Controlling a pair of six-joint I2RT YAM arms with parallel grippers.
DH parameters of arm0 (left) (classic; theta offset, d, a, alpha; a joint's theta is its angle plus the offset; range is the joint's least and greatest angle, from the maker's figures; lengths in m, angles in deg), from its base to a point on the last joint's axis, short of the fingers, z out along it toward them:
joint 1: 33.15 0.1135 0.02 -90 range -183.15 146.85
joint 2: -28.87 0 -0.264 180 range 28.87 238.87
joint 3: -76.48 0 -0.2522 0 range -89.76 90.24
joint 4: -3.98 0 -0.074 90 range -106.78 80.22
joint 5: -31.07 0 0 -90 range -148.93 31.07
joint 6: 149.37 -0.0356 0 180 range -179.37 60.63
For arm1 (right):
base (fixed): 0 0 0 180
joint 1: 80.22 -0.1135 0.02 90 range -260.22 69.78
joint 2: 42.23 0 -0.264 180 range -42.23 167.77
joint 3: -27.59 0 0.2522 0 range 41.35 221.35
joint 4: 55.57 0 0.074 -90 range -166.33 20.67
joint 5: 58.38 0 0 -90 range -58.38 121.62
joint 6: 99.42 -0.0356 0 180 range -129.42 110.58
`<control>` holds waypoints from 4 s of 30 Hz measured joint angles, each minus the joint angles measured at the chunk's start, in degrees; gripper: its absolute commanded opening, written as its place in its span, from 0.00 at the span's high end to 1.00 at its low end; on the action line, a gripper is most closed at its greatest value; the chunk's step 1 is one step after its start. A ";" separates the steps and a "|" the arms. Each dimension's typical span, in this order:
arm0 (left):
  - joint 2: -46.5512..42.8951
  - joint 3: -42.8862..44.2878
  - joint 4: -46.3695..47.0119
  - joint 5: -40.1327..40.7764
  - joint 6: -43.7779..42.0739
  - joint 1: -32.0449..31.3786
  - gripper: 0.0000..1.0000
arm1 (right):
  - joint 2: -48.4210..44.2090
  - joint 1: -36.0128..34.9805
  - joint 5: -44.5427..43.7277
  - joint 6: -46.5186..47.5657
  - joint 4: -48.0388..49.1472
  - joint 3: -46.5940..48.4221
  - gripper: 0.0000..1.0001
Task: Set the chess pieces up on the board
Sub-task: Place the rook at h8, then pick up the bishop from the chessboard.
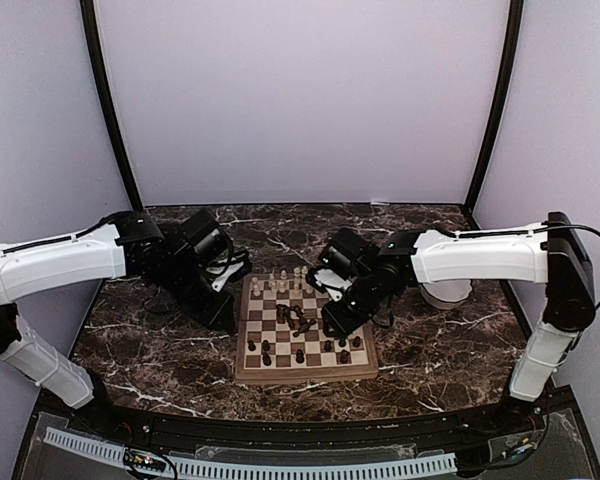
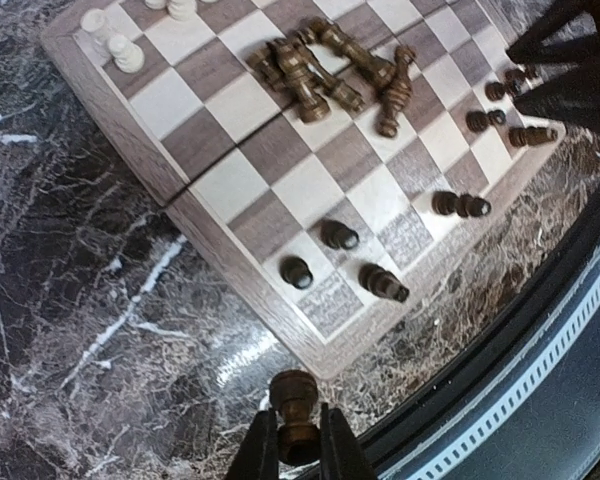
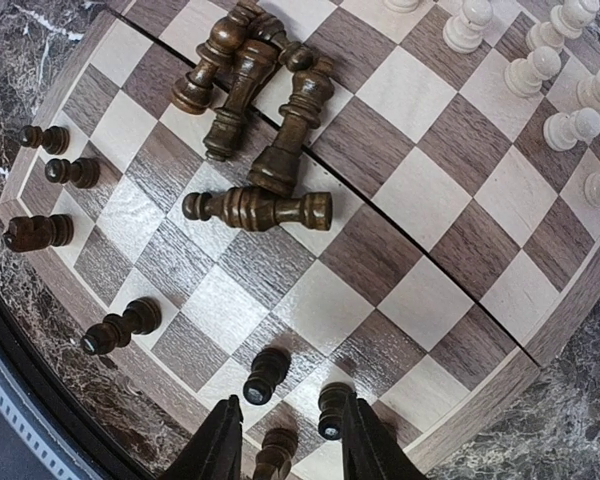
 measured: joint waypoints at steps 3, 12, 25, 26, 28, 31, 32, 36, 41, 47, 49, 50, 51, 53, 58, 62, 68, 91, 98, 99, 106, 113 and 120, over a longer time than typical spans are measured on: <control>-2.56 -3.96 1.55 -1.22 -0.13 -1.55 0.96 | 0.61 -0.02 0.46 0.20 0.24 0.28 0.64; 0.39 -6.88 6.19 -1.16 -1.44 -5.81 0.96 | 1.16 -0.39 1.68 0.20 0.74 0.42 0.64; 9.57 -4.98 8.33 3.41 0.33 -9.29 0.97 | 1.16 -0.39 1.66 0.17 0.85 0.42 0.64; 9.57 -4.96 8.33 3.93 1.07 -9.31 0.97 | 1.16 -0.39 1.66 0.17 0.85 0.42 0.64; 9.57 -4.98 8.35 4.90 2.82 -9.31 0.97 | 1.16 -0.39 1.64 0.17 0.85 0.39 0.64; 9.57 -4.98 8.59 5.60 5.27 -9.31 0.97 | 1.16 -0.39 1.64 0.17 0.85 0.39 0.64; 9.57 -4.98 8.66 5.70 5.70 -9.31 0.97 | 1.16 -0.39 1.64 0.17 0.83 0.39 0.64; 9.57 -4.98 9.40 5.77 6.82 -9.31 0.97 | 1.16 -0.39 1.66 0.17 0.85 0.39 0.64; 9.66 -5.01 10.01 5.77 7.28 -9.31 0.97 | 1.16 -0.39 1.66 0.15 0.85 0.42 0.64; 10.67 -5.01 10.21 5.77 7.45 -9.31 0.97 | 1.16 -0.39 1.64 0.15 0.83 0.39 0.64; 10.97 -5.01 10.21 5.77 7.48 -9.31 0.96 | 1.16 -0.39 1.64 0.15 0.83 0.39 0.64; 11.08 -5.01 10.21 5.77 7.45 -9.31 0.95 | 1.16 -0.39 1.64 0.15 0.83 0.39 0.64; 11.19 -5.01 10.21 5.77 7.45 -9.31 0.93 | 1.16 -0.39 1.64 0.15 0.83 0.42 0.64; 11.47 -5.01 10.21 5.77 7.45 -9.31 0.90 | 1.16 -0.39 1.64 0.17 0.81 0.42 0.64; 11.82 -4.98 10.47 5.77 7.45 -9.31 0.82 | 1.16 -0.39 1.64 0.17 0.81 0.42 0.64; 11.91 -4.98 10.54 5.77 7.43 -9.33 0.76 | 1.16 -0.39 1.64 0.20 0.79 0.42 0.64; 11.63 -4.98 10.34 6.69 7.39 -9.51 0.63 | 1.18 -0.37 1.62 0.46 0.74 0.42 0.64; 22.38 18.36 5.22 12.28 4.63 -2.64 0.58 | 2.12 0.22 -0.76 2.32 -0.70 3.19 0.64; 26.16 18.38 4.17 9.75 5.07 -2.75 0.60 | 1.70 2.58 -1.66 0.68 -0.63 2.08 0.64; 26.16 18.38 4.22 9.46 5.07 -2.71 0.61 | 1.66 2.80 -1.77 0.42 -0.63 1.84 0.64; 27.87 18.38 5.86 7.48 5.09 -2.14 0.65 | 0.90 3.34 -3.10 -0.83 -0.70 1.03 0.64; 30.10 18.29 7.10 5.79 5.09 -1.95 0.68 | 0.37 3.34 -3.48 -1.64 -0.81 -0.11 0.64; 31.23 18.27 8.09 4.81 5.07 -1.95 0.71 | 0.37 3.34 -4.04 -2.29 -0.83 -0.61 0.64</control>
